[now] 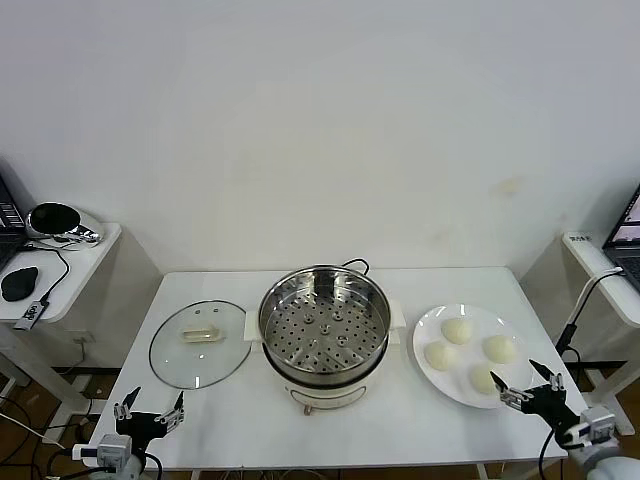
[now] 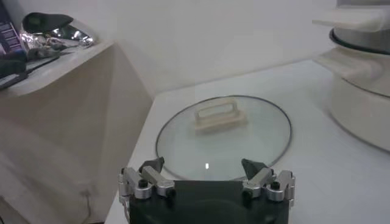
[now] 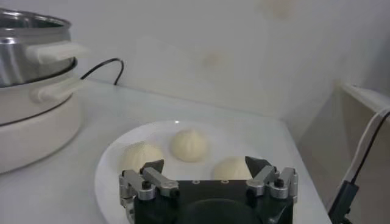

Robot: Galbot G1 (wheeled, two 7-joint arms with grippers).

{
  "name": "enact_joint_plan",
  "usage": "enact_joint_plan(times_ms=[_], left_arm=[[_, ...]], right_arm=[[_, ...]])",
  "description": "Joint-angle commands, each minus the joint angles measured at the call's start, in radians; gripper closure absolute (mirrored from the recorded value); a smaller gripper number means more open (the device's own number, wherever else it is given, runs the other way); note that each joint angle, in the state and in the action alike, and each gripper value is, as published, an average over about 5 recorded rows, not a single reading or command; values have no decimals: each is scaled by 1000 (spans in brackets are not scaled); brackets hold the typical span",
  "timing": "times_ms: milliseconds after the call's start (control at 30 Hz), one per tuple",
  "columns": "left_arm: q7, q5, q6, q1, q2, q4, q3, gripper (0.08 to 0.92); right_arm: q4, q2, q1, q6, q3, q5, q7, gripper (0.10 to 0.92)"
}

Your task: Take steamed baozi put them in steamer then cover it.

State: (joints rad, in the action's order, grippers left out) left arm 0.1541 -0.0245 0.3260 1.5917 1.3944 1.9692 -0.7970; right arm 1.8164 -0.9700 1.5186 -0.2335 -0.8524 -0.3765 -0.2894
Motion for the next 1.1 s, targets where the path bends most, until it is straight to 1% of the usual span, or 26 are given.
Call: enact_joint_plan(times_ms=[33, 100, 333, 433, 533, 667, 767, 867, 967, 1100], left_arm=[[5, -11, -1, 0, -3, 14, 3, 177], [6, -13, -2, -2, -2, 15, 1, 177], [6, -24, -4, -7, 16, 33, -6, 177], [3, -29, -5, -3, 16, 41, -6, 177], [-4, -30, -4, 1, 19, 51, -10, 177], [-8, -35, -5, 12, 15, 64, -6, 177], [-8, -41, -5, 16, 17, 74, -3, 177], [-9, -45, -5, 20, 23, 86, -3, 177], [-9, -48, -6, 28, 27, 99, -4, 177], [-9, -50, -7, 40, 31, 111, -9, 177]], right_arm=[[-8, 131, -158, -91, 16, 54, -26, 203], [-18, 175, -204, -119, 34, 95, -66, 203], [-95, 371, -490, -186, 232, 350, -330, 203], [-141, 402, -655, -195, 365, 446, -454, 203], [-183, 425, -835, -188, 502, 535, -614, 203], [-253, 461, -1102, -161, 802, 619, -774, 203], [-346, 444, -1300, -110, 1015, 653, -835, 203], [-443, 398, -1435, -30, 1195, 674, -881, 203], [-527, 348, -1505, 38, 1300, 699, -920, 203], [-603, 299, -1525, 103, 1358, 734, -939, 203]])
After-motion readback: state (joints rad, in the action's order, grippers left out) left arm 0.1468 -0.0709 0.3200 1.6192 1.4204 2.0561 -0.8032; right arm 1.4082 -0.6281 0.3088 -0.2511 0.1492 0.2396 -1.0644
